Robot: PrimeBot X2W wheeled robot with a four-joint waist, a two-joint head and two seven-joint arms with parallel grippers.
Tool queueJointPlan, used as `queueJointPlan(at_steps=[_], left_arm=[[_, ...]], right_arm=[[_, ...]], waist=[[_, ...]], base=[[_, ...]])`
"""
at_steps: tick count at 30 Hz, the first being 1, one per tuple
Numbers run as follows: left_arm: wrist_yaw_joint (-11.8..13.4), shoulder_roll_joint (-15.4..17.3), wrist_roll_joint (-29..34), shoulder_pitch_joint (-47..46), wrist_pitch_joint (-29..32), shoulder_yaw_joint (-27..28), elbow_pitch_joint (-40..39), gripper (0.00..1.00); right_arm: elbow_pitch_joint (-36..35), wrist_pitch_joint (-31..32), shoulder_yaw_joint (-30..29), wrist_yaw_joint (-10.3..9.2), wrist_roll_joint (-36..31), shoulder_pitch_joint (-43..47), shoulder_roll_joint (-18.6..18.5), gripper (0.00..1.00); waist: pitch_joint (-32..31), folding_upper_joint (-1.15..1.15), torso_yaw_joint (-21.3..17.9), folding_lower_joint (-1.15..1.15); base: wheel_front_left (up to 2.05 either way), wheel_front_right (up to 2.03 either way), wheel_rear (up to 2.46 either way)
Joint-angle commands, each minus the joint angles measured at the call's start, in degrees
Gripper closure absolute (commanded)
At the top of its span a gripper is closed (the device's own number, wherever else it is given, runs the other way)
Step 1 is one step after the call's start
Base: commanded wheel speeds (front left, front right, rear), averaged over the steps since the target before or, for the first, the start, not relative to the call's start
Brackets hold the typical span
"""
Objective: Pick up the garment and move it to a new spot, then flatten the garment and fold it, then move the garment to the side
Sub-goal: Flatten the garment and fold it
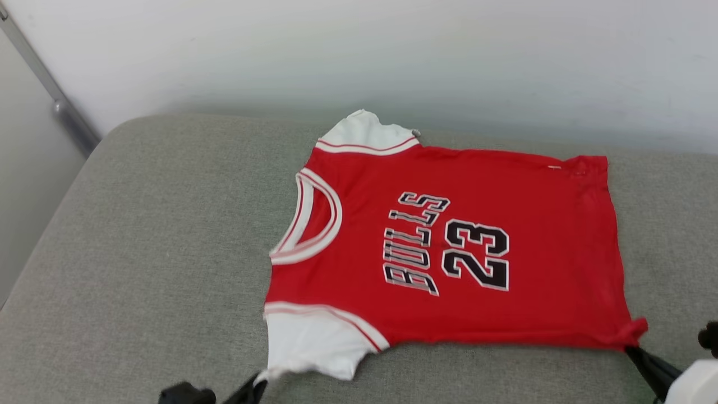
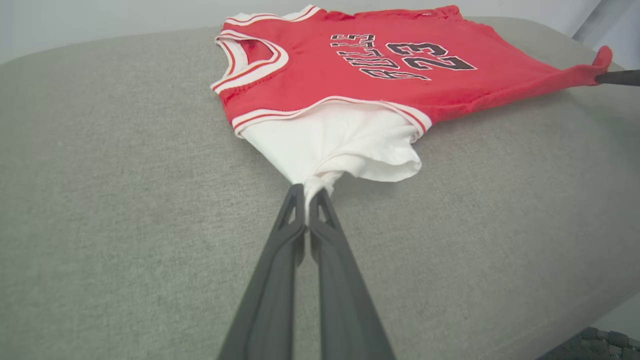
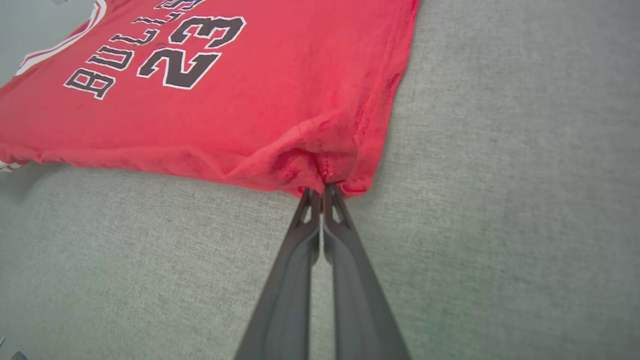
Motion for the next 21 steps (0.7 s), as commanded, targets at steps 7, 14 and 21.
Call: queueJointPlan(at_steps=[7,14,21], left_arm=[[1.9,2.6,-1.0,8.7,1.1,-0.9,-4.7,1.00],[3.0,4.5,0.6,7.0,-0.2,1.1,-9.2,1.00],[2.8,4.7,0.1,0.6,-0.5,4.1,-12.8,1.00]], right_arm=[[-6.8,3.4,-4.0,-0.04,0.9,9.3,-0.6,1.00],[-12.9,5.0,-9.8,-0.03,4.6,13.3,2.1,1.00],[-16.8,8.1,-12.4,-0.03,6.5,11.6,2.6,1.00]], waist=[[-0.4,0.00,-1.2,0.02],[-0.2,0.00,-1.9,0.02],[0.7,0.00,-2.6,0.02]], base=[[0.00,0.00,0.00],[0.00,0.00,0.00],[0.00,0.00,0.00]])
